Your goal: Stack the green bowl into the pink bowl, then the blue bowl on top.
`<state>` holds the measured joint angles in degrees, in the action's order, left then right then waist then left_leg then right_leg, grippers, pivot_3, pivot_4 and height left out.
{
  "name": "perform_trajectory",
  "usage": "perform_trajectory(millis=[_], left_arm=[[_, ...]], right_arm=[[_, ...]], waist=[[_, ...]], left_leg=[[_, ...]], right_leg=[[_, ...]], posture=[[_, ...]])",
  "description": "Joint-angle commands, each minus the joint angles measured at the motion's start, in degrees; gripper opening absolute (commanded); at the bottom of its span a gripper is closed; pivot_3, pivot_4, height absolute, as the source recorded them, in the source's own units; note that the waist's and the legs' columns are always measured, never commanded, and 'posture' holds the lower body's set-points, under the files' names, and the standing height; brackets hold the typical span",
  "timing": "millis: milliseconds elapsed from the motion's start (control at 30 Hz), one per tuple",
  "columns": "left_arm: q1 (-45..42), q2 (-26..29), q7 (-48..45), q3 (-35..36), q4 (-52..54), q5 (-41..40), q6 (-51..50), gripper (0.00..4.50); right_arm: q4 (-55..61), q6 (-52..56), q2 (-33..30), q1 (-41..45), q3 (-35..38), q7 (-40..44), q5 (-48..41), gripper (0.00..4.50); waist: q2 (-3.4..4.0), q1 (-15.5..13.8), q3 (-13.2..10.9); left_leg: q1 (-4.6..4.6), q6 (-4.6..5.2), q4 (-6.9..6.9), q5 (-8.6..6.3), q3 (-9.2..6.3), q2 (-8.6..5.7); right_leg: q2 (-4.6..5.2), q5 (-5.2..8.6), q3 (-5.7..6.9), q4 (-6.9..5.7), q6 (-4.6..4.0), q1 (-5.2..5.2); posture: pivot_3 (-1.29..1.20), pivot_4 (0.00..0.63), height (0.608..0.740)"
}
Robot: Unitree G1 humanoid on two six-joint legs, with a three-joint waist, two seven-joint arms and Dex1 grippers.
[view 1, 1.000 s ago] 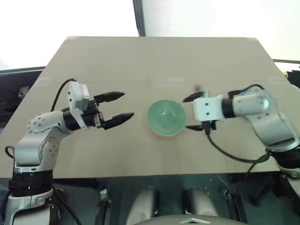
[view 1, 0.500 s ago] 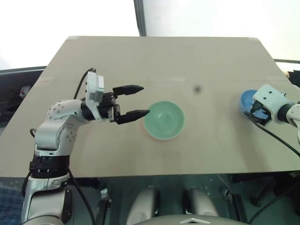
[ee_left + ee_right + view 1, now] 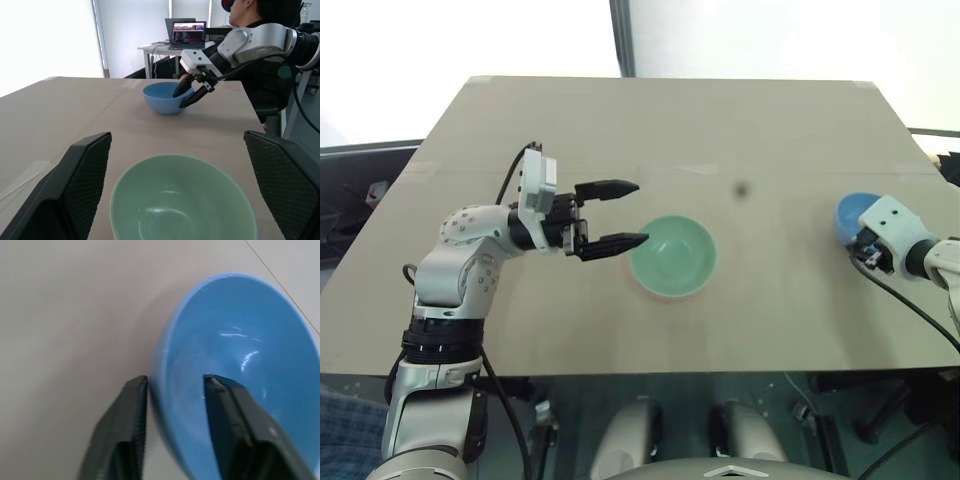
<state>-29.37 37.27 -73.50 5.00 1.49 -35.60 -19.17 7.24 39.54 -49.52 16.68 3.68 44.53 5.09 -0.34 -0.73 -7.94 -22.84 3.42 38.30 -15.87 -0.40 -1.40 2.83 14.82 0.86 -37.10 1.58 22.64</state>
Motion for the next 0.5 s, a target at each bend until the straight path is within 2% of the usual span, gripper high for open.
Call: perform_trajectory(millis=[33,67,333,500], left_arm=[[-1.2,0.4,0.0,0.9,0.1,0.1,1.0,4.5],[-1.2,0.4,0.0,0.9,0.1,0.2,1.0,4.5],[-0.4,0.5,0.1,1.3,0.3,0.3,1.2,4.5],[2.0,2.1,0.7,3.4,1.1,0.1,0.9,4.5]], right_arm=[[0.0,-1.5,-1.4,0.5,0.8,-0.5,-0.5,0.2],[0.0,-1.6,-1.4,0.5,0.7,-0.5,-0.6,0.08],[3.8,-4.8,-2.2,0.5,-0.9,2.8,-2.9,0.08],[15.4,-5.6,-2.7,5.7,-5.4,7.7,-5.3,0.08]], waist=[[0.0,0.0,0.0],[0.0,0.0,0.0],[0.0,0.0,0.0],[0.03,0.5,0.0]], left_leg=[[0.0,0.0,0.0,0.0,0.0,0.0],[0.01,0.0,0.01,0.0,0.0,0.0],[0.01,0.0,0.04,0.0,0.01,0.0],[0.03,0.0,0.04,0.0,0.02,0.04]], right_leg=[[-0.01,0.0,0.0,-0.01,0.0,0.0],[-0.01,0.0,0.0,-0.01,0.0,0.0],[-0.02,0.0,0.0,-0.03,0.01,-0.02],[-0.07,0.0,-0.03,-0.07,0.01,0.0]], posture=[[0.0,0.15,0.74],[0.0,0.15,0.74],[0.0,0.15,0.74],[0.0,0.15,0.74]])
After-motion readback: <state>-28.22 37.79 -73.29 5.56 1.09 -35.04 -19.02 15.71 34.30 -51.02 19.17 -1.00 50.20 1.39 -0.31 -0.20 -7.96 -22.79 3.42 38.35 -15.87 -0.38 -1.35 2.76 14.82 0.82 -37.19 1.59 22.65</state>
